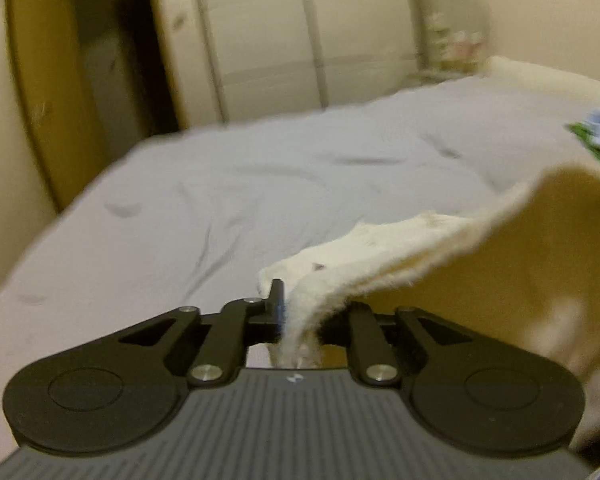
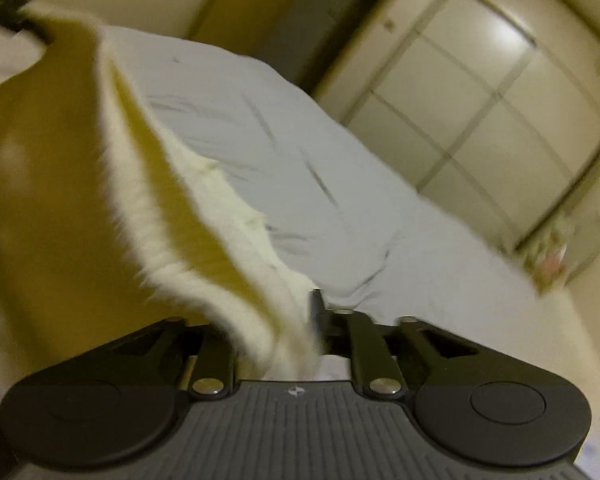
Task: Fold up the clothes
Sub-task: 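Lift the hem with both grippers and fold it over toward the collar, then lower the hem onto the sweater and open both grippers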
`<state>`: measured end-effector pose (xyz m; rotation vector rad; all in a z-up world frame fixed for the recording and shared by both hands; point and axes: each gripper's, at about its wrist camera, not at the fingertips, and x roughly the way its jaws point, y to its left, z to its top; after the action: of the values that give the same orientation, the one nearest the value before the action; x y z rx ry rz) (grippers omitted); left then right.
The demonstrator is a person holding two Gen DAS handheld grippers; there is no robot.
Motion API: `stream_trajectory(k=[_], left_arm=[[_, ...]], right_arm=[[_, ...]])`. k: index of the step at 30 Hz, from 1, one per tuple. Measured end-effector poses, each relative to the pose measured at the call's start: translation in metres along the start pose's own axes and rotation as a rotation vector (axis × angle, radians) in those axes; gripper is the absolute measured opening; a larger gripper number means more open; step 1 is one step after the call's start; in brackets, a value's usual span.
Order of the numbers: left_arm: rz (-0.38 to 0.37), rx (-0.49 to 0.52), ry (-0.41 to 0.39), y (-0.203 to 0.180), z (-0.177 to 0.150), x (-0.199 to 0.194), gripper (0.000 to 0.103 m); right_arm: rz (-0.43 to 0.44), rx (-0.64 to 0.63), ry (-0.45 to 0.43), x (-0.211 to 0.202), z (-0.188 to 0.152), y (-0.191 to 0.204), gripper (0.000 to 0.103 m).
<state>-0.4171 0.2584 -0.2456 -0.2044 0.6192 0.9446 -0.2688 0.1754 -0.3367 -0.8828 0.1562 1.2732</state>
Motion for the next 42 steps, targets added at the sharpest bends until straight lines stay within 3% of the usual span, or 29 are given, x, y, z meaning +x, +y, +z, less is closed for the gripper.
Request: stream_trajectory(k=[1,5,9,12,15,20,21,24,26,29,34,38,42], left_arm=[[-0.021,-0.063,0.048,0.009,0.007,0.027,0.032],[-0.092,-0.246,0.145,0.041,0.003,0.072,0.036],[-0.183,-0.374,0.197,0.068,-0.016,0.085,0.039],[-0.257,-0.458,0.206,0.083,-0.022,0.089,0.039],[-0.27,-0.464,0.215,0.085,-0.018,0.097,0.041],[-0.258,-0.382,0.231,0.072,-0.014,0.107,0.041],[-0.254,-0.37,0.238,0.069,-0.014,0.108,0.041],[-0.211,-0.323,0.245,0.059,-0.014,0.108,0.039],[-0.143,-0.251,0.211,0.046,-0.011,0.099,0.014],[-0.069,-0.147,0.117,0.029,-0.004,0.08,0.012],[-0.002,-0.085,-0.036,0.025,0.013,0.059,0.013],[0.026,-0.113,-0.062,0.033,0.035,0.08,0.013],[0.063,-0.066,-0.05,0.023,0.051,0.119,0.013]], right_arm=[[-0.002,0.038,0.039,0.028,0.004,-0.007,0.056],[0.124,0.262,0.143,0.094,-0.011,-0.031,0.057],[0.331,0.571,0.148,0.105,-0.043,-0.058,0.058],[0.436,0.713,0.131,0.109,-0.053,-0.076,0.057],[0.45,0.743,0.134,0.117,-0.049,-0.08,0.052],[0.473,0.783,0.144,0.133,-0.051,-0.081,0.044],[0.472,0.772,0.148,0.135,-0.05,-0.078,0.036],[0.429,0.689,0.158,0.146,-0.048,-0.067,0.02],[0.372,0.59,0.153,0.139,-0.04,-0.055,0.016],[0.255,0.459,0.103,0.119,-0.025,-0.037,0.012],[0.004,0.26,-0.085,0.079,0.0,-0.012,0.011],[-0.059,0.329,-0.098,0.092,0.01,-0.03,0.011],[-0.082,0.35,-0.073,0.124,0.02,-0.038,0.011]])
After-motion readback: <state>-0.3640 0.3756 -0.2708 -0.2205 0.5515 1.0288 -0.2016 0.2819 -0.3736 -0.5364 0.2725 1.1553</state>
